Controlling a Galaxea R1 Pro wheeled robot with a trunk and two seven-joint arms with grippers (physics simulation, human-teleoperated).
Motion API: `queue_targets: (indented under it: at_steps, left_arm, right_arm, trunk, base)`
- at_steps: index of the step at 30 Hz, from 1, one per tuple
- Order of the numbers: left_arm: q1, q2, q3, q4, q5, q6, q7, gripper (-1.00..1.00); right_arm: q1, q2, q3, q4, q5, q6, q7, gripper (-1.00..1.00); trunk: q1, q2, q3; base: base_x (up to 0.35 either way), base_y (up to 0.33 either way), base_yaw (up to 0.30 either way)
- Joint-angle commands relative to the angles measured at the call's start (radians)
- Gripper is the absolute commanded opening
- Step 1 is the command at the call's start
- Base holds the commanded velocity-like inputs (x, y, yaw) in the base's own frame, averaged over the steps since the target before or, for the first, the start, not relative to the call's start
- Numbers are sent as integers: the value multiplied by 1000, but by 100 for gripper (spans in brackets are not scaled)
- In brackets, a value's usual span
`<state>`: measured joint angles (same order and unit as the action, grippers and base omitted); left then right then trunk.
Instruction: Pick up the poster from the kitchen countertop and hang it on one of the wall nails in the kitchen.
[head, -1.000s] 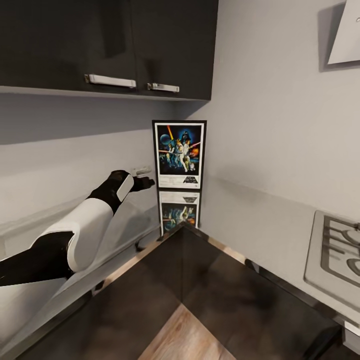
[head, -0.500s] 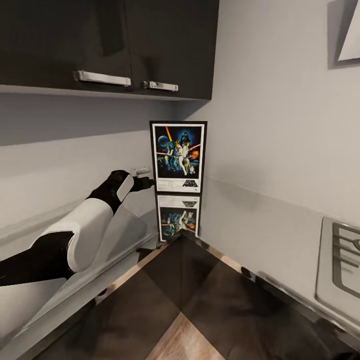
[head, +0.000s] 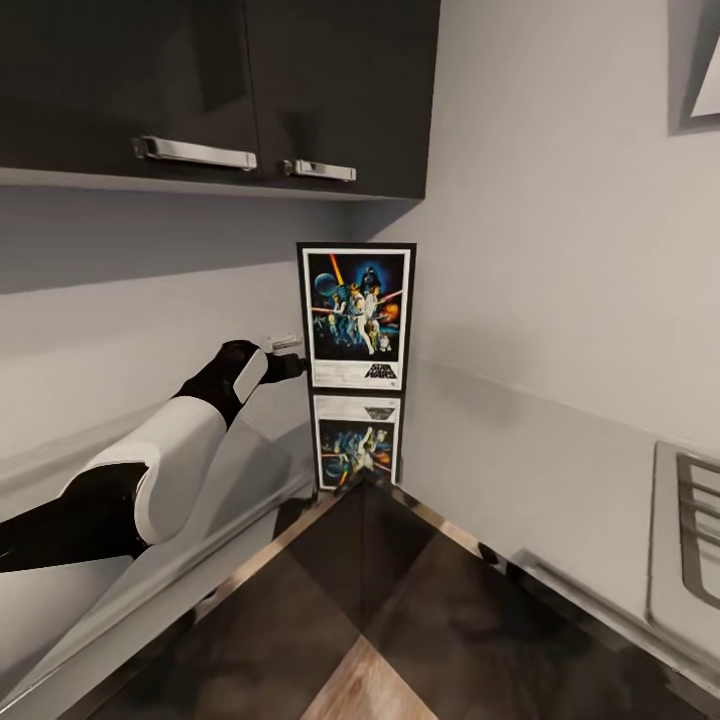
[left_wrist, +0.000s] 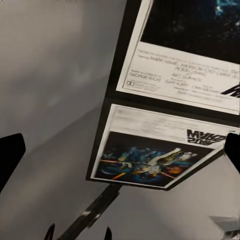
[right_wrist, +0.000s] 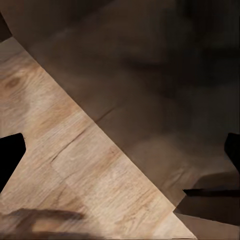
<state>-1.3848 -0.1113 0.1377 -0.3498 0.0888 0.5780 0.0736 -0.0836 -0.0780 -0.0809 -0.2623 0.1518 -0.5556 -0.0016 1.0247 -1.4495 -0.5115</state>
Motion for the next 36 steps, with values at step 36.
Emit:
queue_targets:
  at_steps: [36]
  left_arm:
    - [0,-1,2,-11,9,5,8,100]
  right_arm:
    - [-1,1,-5,25,11,-4,1,100]
  trunk:
    - [0,0,-1]
  base:
    - [72,0,0]
